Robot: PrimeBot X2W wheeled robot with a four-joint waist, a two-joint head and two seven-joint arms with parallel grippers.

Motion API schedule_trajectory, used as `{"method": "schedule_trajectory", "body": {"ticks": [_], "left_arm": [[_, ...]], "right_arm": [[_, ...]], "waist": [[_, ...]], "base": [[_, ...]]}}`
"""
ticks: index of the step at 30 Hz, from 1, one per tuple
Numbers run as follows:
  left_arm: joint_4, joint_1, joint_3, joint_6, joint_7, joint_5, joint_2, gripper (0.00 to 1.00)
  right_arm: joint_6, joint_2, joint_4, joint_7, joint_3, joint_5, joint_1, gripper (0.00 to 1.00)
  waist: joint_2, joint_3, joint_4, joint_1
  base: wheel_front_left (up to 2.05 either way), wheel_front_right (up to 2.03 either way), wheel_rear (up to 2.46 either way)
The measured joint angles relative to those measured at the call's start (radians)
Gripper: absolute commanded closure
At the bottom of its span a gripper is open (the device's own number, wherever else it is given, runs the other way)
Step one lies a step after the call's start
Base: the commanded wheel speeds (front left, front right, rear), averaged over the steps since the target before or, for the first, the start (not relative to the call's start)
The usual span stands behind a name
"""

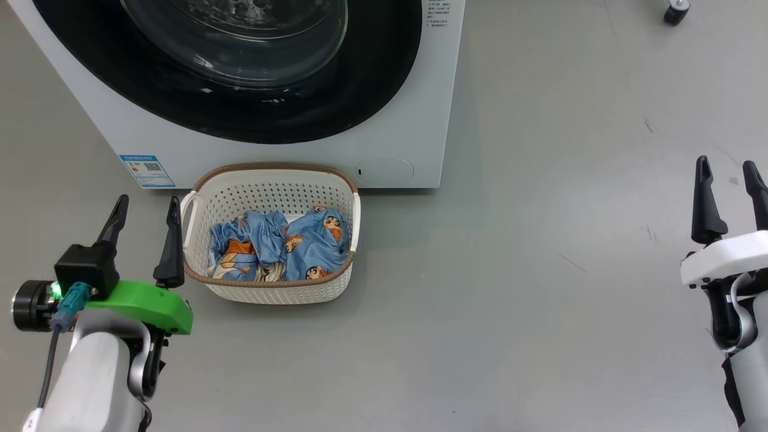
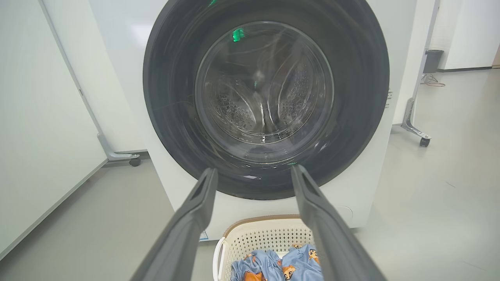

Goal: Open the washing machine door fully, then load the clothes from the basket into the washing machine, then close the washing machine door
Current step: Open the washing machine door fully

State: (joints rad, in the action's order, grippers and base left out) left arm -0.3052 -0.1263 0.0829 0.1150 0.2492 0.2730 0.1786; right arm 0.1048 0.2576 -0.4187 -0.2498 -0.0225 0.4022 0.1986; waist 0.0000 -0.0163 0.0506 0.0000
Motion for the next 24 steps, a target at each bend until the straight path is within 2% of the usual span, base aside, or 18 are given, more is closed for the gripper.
{"method": "schedule_trajectory", "body": {"ticks": [7, 12, 16, 24], "left_arm": [[0.018, 0.004, -0.004, 0.000, 0.000, -0.002, -0.006, 0.00], [0.028, 0.009, 0.002, 0.001, 0.000, -0.008, -0.014, 0.00], [0.031, 0.025, 0.009, 0.003, 0.000, -0.008, -0.039, 0.00], [0.037, 0.025, 0.011, 0.004, 0.000, -0.008, -0.039, 0.00]], "right_arm": [[0.000, 0.002, 0.018, 0.000, 0.026, 0.004, 0.028, 0.00], [0.000, -0.011, 0.030, 0.000, 0.055, 0.049, 0.076, 0.00], [0.004, -0.012, 0.045, 0.000, 0.063, 0.071, 0.129, 0.00], [0.008, -0.004, 0.075, 0.002, 0.062, 0.096, 0.253, 0.00]], "waist": [[0.0000, -0.008, 0.012, 0.0000], [0.0000, -0.022, 0.024, 0.0000], [0.0000, -0.034, 0.034, 0.0000], [0.0000, -0.062, 0.056, 0.0000]], "base": [[0.00, 0.00, 0.00], [0.00, 0.00, 0.00], [0.00, 0.00, 0.00], [0.00, 0.00, 0.00]]}}
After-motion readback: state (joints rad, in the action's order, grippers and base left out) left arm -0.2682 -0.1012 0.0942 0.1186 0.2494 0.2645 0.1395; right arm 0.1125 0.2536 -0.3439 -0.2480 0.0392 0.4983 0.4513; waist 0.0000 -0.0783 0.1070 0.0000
